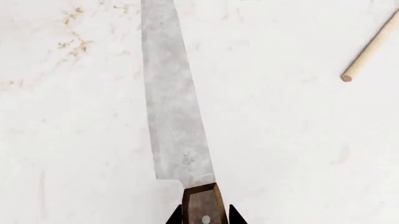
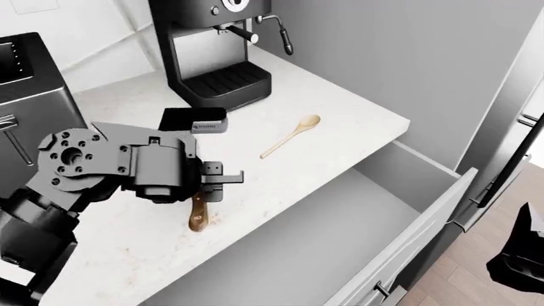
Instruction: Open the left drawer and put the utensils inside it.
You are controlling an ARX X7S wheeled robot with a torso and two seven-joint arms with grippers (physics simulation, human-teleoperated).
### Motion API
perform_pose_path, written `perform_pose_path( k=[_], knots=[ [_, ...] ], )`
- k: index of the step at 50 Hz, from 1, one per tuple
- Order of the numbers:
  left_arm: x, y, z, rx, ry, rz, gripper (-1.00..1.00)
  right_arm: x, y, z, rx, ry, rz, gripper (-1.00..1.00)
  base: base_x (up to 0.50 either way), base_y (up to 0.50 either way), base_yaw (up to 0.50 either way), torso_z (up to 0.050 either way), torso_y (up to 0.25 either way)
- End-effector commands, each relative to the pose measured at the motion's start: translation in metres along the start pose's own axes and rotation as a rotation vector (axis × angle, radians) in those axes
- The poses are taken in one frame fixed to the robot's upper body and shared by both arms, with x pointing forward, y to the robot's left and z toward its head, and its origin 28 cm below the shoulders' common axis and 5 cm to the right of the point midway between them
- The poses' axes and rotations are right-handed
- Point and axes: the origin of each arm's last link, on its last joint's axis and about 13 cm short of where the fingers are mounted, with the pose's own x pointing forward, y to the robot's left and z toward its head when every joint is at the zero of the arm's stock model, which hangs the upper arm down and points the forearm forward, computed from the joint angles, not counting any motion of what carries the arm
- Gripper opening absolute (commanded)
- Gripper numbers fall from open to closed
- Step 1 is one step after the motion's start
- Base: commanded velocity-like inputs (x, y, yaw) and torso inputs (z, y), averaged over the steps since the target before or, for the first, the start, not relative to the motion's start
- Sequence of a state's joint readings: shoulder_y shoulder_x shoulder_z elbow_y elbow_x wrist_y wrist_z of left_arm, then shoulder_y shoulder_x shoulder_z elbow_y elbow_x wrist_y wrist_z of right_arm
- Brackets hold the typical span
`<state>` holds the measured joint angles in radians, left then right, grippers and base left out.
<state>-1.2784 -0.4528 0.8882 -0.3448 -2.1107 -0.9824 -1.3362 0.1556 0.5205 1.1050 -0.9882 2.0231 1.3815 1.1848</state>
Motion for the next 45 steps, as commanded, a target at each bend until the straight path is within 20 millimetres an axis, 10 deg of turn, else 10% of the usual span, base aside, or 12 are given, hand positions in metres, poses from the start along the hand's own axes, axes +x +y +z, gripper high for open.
perform_pose_path(
  k=[1, 15, 31, 45],
  knots=[
    [-0.049, 0.009, -0.024, 0.174, -0.061, -0.087, -1.0, 0.002, 0.002, 0.0, -0.003, 0.003, 0.007, 1.0, 0.0, 0.0, 0.0, 0.0, 0.0],
    [-0.105, 0.01, -0.046, 0.595, -0.223, -0.259, -1.0, 0.002, 0.005, 0.005, 0.001, 0.002, 0.018, 1.0, 0.0, 0.0, 0.0, 0.0, 0.0],
    [-0.09, -0.001, -0.021, 0.802, -0.28, -0.35, -1.0, 0.006, 0.004, -0.001, 0.012, 0.019, 0.029, 1.0, 0.0, 0.0, 0.0, 0.0, 0.0],
    [-0.093, -0.015, -0.044, 1.084, -0.264, -0.461, -1.0, 0.005, 0.002, 0.0, 0.016, 0.022, 0.024, 1.0, 0.0, 0.0, 0.0, 0.0, 0.0]
  ],
)
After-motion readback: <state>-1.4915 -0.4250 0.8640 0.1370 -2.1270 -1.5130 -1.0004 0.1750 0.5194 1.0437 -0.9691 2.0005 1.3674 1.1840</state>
